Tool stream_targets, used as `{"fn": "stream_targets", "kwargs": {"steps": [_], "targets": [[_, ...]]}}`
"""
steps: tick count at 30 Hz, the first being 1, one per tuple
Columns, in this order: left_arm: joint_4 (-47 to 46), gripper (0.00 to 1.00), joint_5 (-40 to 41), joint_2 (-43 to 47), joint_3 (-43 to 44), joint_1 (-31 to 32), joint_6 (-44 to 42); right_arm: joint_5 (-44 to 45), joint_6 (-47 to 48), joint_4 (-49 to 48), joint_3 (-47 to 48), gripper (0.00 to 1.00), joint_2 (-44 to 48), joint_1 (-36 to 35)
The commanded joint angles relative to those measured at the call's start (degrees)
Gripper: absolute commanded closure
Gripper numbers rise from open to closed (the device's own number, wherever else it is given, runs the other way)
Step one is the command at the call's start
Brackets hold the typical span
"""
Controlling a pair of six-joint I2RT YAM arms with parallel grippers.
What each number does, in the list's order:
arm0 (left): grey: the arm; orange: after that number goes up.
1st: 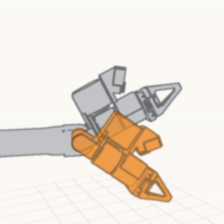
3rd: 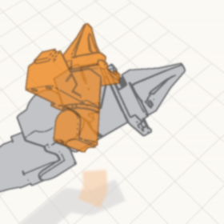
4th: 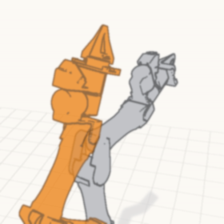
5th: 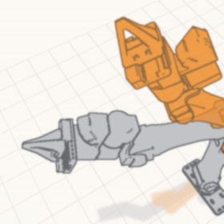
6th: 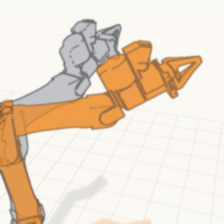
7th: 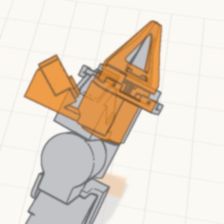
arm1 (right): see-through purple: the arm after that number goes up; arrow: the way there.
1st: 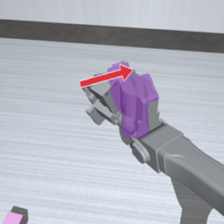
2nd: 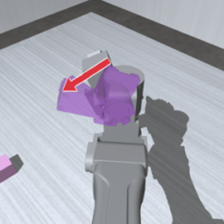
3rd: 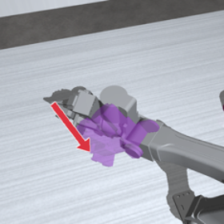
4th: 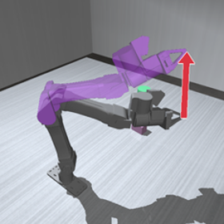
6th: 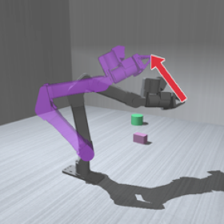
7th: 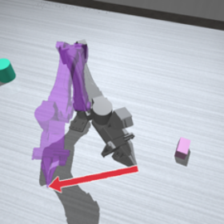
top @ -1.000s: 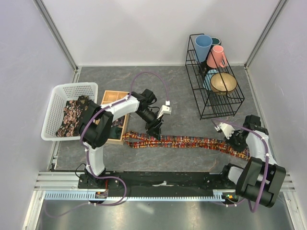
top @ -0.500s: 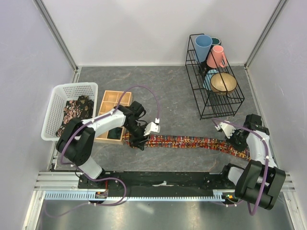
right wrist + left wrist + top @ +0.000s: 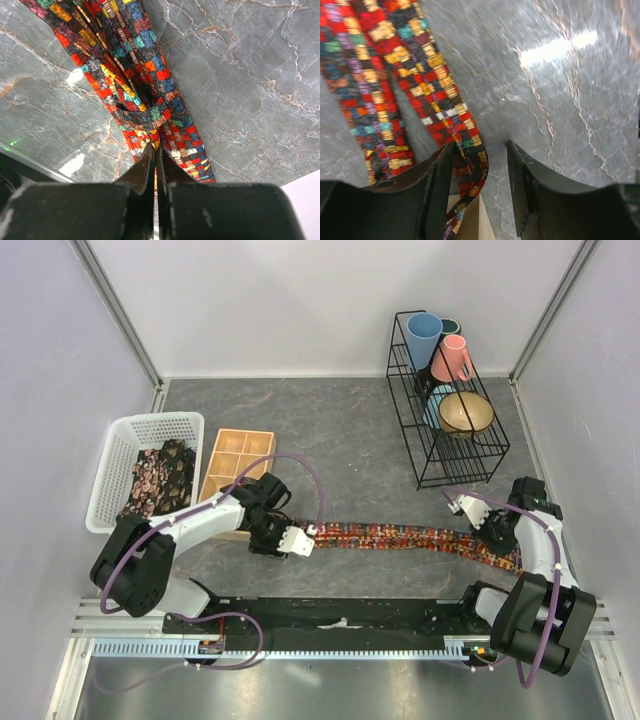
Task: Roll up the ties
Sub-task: Flatten out the tie at the center of the board.
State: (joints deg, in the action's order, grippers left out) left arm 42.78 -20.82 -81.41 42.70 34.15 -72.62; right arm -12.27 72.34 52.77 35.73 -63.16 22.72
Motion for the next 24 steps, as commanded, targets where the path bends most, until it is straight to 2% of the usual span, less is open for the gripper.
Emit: {"fn": "stream_targets", "kwargs": {"steps": [1, 3, 4, 9, 10, 14, 19, 20, 21, 22, 24], "targets": [[-3.14, 0.51, 4.46, 0.82, -2.09, 1.18, -6.57, -0.38, 1.49, 1.1, 2.51, 1.0, -0.04, -0.05], [-3.85, 0.6, 4.38, 0.55, -1.74, 1.18, -4.47, -0.65, 1.84, 1.63, 2.68, 1.0, -0.04, -0.04], [-3.5, 0.71, 2.47, 0.55, 0.35, 0.75, -2.89, -0.56, 2.19, 1.98, 2.77, 1.0, 0.14, -0.04], [14.74, 0.91, -13.78, -0.85, 12.48, -4.26, 0.98, -0.47, 3.16, 3.73, 4.08, 1.0, 0.14, -0.04], [17.57, 0.98, -18.51, -1.9, 16.5, -6.36, 1.68, -0.38, 3.51, 3.91, 4.26, 1.0, 0.23, -0.04], [25.93, 0.98, -26.28, -8.14, 25.31, -11.29, 5.02, -0.03, 5.53, 5.15, 5.06, 1.0, -0.3, 0.04], [26.73, 0.98, -29.89, -20.17, 34.45, -16.3, 15.38, -0.03, 6.16, 5.41, 5.23, 1.0, -4.5, 0.04], [26.91, 0.98, -29.98, -21.85, 35.51, -16.83, 18.1, 0.14, 5.72, 5.24, 5.58, 0.97, -5.3, 0.04], [26.83, 0.98, -30.24, -23.26, 36.48, -17.36, 19.61, 0.14, 4.93, 5.23, 6.19, 0.88, -5.92, 0.04], [26.56, 0.98, -30.85, -25.88, 37.88, -18.15, 20.93, 0.06, 4.4, 5.32, 6.55, 0.83, -6.71, 0.04], [26.56, 0.98, -31.04, -27.83, 38.95, -18.51, 23.22, -0.64, 3.17, 6.11, 7.95, 0.78, -6.81, 0.04]]}}
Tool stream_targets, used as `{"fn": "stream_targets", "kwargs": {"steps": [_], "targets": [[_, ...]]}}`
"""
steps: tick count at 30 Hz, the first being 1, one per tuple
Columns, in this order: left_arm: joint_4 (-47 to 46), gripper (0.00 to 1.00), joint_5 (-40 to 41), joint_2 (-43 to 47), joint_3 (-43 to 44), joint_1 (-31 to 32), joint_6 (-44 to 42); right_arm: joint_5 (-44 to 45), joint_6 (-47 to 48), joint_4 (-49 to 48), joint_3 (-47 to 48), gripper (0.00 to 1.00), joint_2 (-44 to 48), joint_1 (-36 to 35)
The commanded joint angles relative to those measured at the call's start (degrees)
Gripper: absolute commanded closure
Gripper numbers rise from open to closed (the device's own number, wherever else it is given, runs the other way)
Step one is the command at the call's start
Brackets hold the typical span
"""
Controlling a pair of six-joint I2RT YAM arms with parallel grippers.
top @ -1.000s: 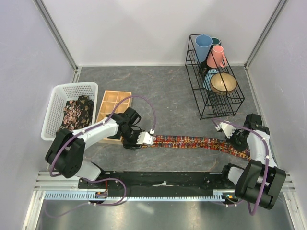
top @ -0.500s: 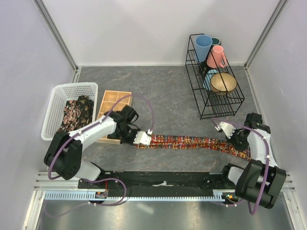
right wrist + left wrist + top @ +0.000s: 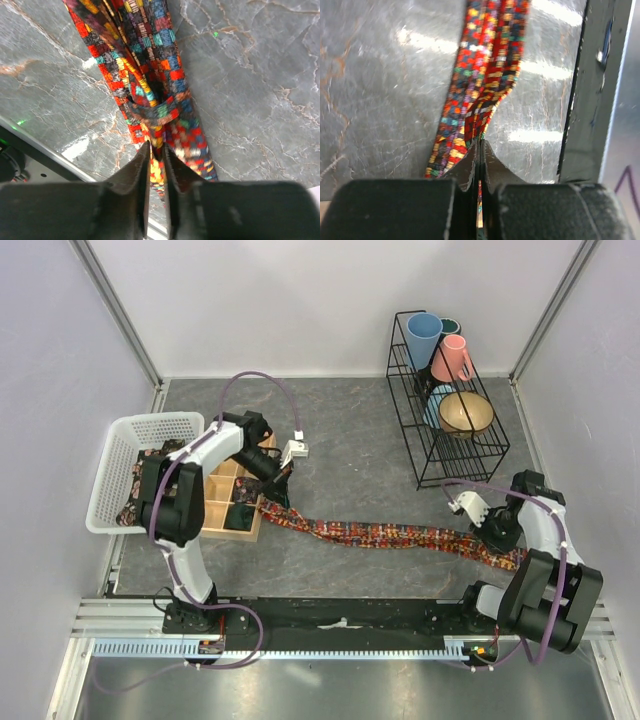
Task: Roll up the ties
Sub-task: Flatten out the tie at the center of the board.
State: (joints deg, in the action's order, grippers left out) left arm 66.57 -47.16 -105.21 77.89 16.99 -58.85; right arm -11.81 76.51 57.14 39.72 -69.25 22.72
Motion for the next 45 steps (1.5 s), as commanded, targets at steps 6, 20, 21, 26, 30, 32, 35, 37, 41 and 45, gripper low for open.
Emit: {"fn": "stream_targets", "kwargs": {"steps": [6, 20, 21, 26, 30, 32, 35, 37, 41, 45], "targets": [[-1.52, 0.98, -1.8, -6.85, 5.17, -1.7, 14.64, -1.72, -0.49, 5.87, 6.42, 0.63, -0.71, 0.31], [-0.74, 0.98, -1.45, -9.84, 6.49, -2.4, 14.73, -2.95, -3.38, 0.16, 4.13, 0.7, -5.8, -0.48], [-0.74, 0.98, -1.45, -9.93, 6.57, -2.4, 14.73, -2.69, -3.47, 0.51, 4.31, 0.81, -6.59, -0.66], [-0.74, 0.98, -1.8, -10.63, 7.45, -2.93, 15.61, -1.02, -2.33, 2.0, 5.53, 1.0, -5.72, -0.57], [-0.74, 0.98, -2.24, -10.63, 8.24, -3.02, 15.87, 0.29, -0.84, 4.73, 7.29, 1.0, -5.01, 0.21], [-0.91, 0.98, -2.59, -10.28, 8.94, -3.02, 16.4, 1.0, 0.56, 5.6, 8.17, 1.0, -5.01, 1.44], [-1.61, 0.97, -2.85, -9.84, 9.74, -3.02, 17.71, 2.49, 3.03, 6.75, 9.58, 1.0, -6.5, 4.08], [-2.14, 0.96, -2.77, -9.75, 10.09, -2.93, 19.38, 3.37, 4.43, 6.84, 10.37, 1.0, -7.21, 6.01], [-2.14, 0.94, -2.33, -10.28, 11.06, -2.41, 21.41, 4.43, 6.89, 6.84, 10.72, 1.0, -8.88, 8.56], [-2.4, 0.89, -2.76, -9.32, 10.36, -1.35, 21.68, 3.38, 7.95, 6.84, 10.11, 1.0, -9.14, 9.18]]}}
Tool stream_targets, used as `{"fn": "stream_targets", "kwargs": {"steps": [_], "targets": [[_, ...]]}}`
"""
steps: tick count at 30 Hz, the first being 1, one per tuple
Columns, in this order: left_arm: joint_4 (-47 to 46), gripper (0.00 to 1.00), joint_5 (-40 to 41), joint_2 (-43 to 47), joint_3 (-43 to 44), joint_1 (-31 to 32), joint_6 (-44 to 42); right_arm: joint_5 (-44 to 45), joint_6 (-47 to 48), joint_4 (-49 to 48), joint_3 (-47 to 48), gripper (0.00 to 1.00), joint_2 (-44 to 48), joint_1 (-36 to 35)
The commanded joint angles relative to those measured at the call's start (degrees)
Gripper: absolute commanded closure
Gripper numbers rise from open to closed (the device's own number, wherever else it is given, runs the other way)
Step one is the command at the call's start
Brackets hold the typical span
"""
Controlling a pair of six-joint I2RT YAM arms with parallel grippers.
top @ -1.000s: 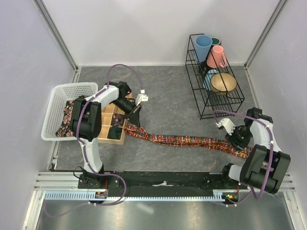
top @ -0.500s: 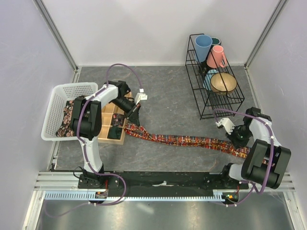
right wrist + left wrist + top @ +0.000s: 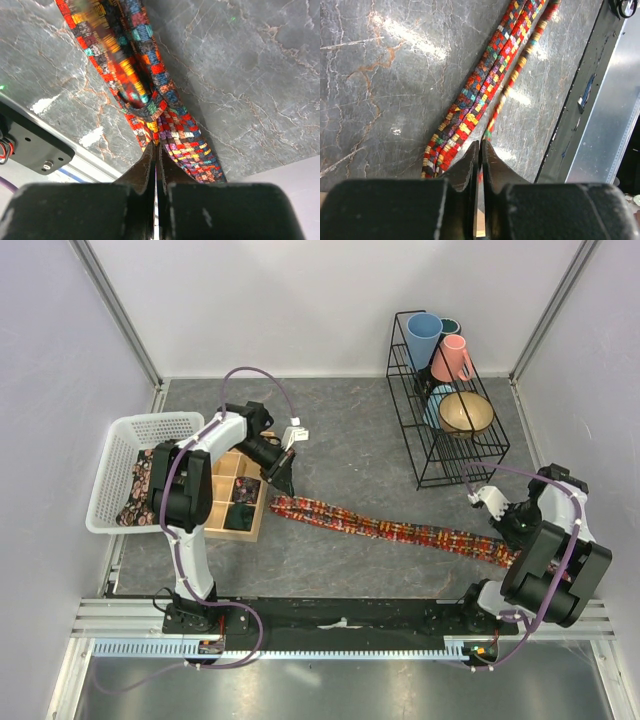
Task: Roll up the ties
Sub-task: Flatten out the tie at the center of the board.
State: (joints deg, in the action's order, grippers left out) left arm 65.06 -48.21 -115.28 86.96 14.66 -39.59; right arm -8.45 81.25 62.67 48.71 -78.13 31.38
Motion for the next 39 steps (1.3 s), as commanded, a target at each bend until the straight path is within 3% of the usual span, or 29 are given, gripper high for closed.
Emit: {"fn": "stream_targets", "kwargs": {"steps": [1, 5, 10, 11, 15, 19, 20, 23, 24, 39], "targets": [[-1.68, 0.88, -2.06, 1.37, 0.94, 0.99, 2.33, -0.42, 3.12, 1.14, 0.86, 1.0, -0.36, 0.44], [-5.55, 0.87, 0.21, 4.01, -0.39, 1.86, -0.56, -0.08, 2.16, 0.52, 0.25, 1.0, -1.15, 0.44], [-8.63, 0.83, 5.39, 6.65, -2.05, 5.64, -12.86, -0.34, 1.98, 0.87, 0.42, 1.0, -0.45, 0.44], [-8.72, 0.16, 6.97, 6.74, -2.32, 7.21, -16.27, -0.17, 1.81, 0.96, 0.51, 1.0, -0.45, 0.44], [-14.49, 0.18, 7.17, 11.73, -7.66, 8.9, -19.47, -0.08, 1.36, 2.01, 0.95, 1.0, -0.36, 0.44], [-31.8, 0.19, 9.78, 19.47, -21.97, 11.18, -13.85, -0.78, 1.19, 2.45, 0.6, 1.0, -0.36, 0.44], [-38.71, 0.17, 13.19, 21.31, -23.83, 13.19, -12.28, -0.87, 1.1, 2.37, 0.51, 1.0, -0.36, 0.44], [-47.02, 0.03, 18.47, 23.17, -29.73, 16.97, -10.77, -1.22, 0.84, 2.45, 0.42, 1.0, -0.36, 0.44], [-49.82, 0.02, 19.72, 23.09, -30.44, 17.77, -10.77, -1.22, 0.84, 2.37, 0.34, 1.0, -0.36, 0.44], [-53.19, 0.0, 27.99, 17.64, -32.46, 22.26, -13.49, -1.31, 1.36, 2.45, 0.51, 1.0, -0.36, 0.44]]}}
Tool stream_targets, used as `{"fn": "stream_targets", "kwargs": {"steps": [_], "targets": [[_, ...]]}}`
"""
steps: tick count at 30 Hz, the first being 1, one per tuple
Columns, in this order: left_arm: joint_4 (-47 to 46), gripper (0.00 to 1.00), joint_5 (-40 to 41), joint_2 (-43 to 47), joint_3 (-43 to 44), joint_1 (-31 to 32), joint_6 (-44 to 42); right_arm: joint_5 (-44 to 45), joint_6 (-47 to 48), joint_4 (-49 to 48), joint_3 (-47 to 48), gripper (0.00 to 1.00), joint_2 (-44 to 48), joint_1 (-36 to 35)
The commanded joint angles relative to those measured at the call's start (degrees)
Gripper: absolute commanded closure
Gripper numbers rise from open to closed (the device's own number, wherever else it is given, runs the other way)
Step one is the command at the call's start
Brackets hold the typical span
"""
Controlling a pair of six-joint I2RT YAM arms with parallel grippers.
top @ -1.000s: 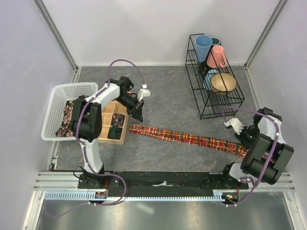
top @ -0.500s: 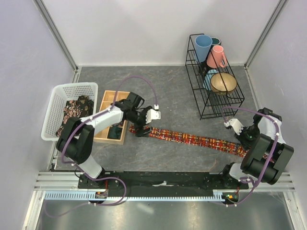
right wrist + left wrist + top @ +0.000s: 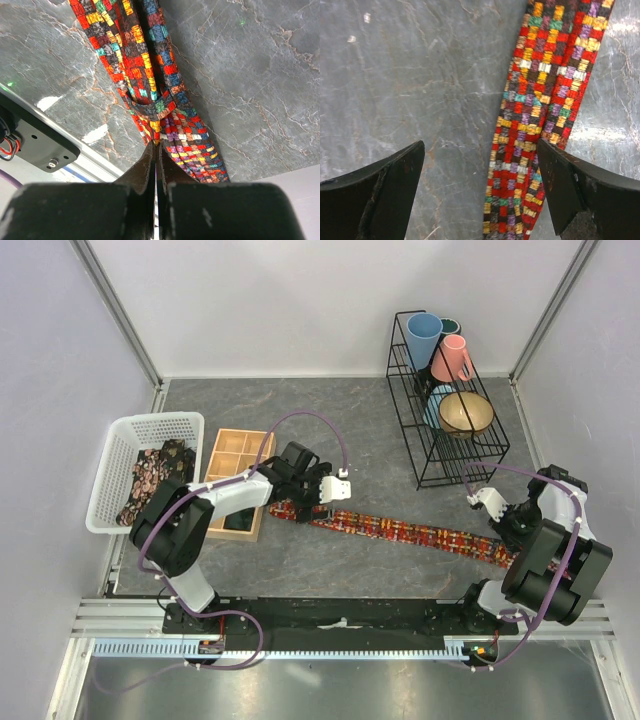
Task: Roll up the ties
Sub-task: Flatten out the tie at the center of the board.
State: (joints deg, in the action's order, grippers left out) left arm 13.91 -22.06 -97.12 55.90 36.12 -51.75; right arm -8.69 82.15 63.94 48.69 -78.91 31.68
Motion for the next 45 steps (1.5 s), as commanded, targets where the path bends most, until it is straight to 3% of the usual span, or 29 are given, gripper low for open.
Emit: {"fn": "stream_targets", "kwargs": {"steps": [1, 9, 28, 38, 42, 45], "targets": [[-1.7, 0.0, 1.59, -0.09, -1.84, 0.8, -1.6, -1.07, 0.55, 1.18, 0.62, 1.0, 0.34, 0.13], [-0.38, 0.0, 2.63, -1.05, -3.08, 0.71, -2.3, -0.02, 0.82, 1.1, 0.62, 1.0, -0.01, 0.13], [4.1, 0.0, 7.56, -1.58, -5.19, -3.77, -4.68, 7.28, 8.2, -2.68, 2.82, 1.0, -4.75, 8.13], [6.56, 0.0, 4.67, 0.35, -4.49, -3.95, -6.0, 7.29, 9.61, -9.44, 2.2, 1.0, -6.52, 10.59], [10.07, 0.0, 0.11, 3.42, -2.2, -3.86, -5.04, 6.14, 8.9, -12.17, 1.76, 1.0, -6.25, 10.42], [13.41, 0.0, -3.23, 6.75, 0.43, -3.86, -3.81, 5.53, 8.9, -11.65, 1.94, 0.76, -6.34, 10.42]]}}
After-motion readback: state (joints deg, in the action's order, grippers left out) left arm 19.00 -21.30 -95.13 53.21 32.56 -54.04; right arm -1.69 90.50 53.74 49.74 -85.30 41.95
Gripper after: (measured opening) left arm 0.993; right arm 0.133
